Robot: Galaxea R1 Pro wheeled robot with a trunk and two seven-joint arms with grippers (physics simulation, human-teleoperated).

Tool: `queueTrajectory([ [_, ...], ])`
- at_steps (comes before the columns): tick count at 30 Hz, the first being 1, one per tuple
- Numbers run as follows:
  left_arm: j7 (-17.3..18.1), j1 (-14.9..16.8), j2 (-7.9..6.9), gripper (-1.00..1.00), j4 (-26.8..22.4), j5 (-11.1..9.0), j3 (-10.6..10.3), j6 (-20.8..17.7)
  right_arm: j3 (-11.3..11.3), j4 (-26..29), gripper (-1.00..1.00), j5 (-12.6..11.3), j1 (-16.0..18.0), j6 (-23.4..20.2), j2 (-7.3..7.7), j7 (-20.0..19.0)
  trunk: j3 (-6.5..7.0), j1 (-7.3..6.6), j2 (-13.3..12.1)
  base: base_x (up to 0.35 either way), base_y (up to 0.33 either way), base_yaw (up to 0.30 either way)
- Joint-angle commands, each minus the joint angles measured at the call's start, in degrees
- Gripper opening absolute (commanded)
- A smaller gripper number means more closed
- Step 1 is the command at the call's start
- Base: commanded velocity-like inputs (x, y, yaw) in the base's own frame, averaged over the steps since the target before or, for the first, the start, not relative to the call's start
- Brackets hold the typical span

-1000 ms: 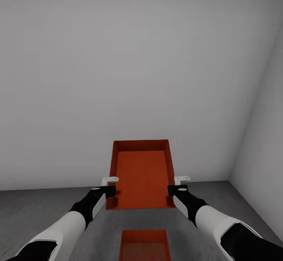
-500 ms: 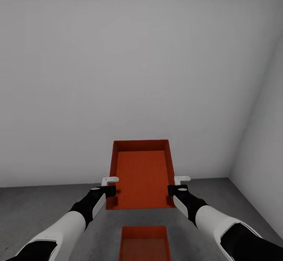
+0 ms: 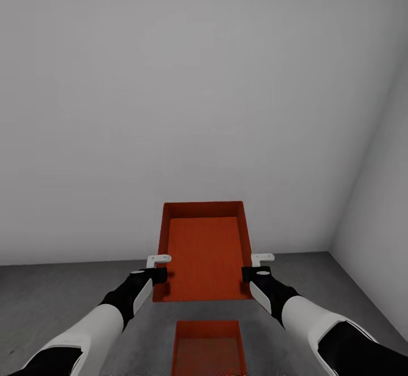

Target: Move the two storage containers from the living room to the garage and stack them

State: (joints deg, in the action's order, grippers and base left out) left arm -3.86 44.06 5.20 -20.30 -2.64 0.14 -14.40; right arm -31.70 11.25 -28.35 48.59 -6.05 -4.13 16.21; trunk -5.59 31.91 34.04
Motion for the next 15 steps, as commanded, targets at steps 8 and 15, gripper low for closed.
queueTrajectory([
  [8,-0.44,0.06,0.08,-1.0,-0.26,-0.52,-0.32,0.69,-1.78,0.0,-1.0,-2.06,0.01,-0.37,-0.17,-1.0,-0.85,0.02,0.11,0.0,0.0,0.0],
  [15,-0.44,0.06,0.08,-1.0,-0.26,-0.52,-0.32,0.69,-1.78,0.0,-1.0,-2.06,0.01,-0.35,-0.17,-1.0,-1.5,0.02,0.11,0.0,0.0,0.0],
])
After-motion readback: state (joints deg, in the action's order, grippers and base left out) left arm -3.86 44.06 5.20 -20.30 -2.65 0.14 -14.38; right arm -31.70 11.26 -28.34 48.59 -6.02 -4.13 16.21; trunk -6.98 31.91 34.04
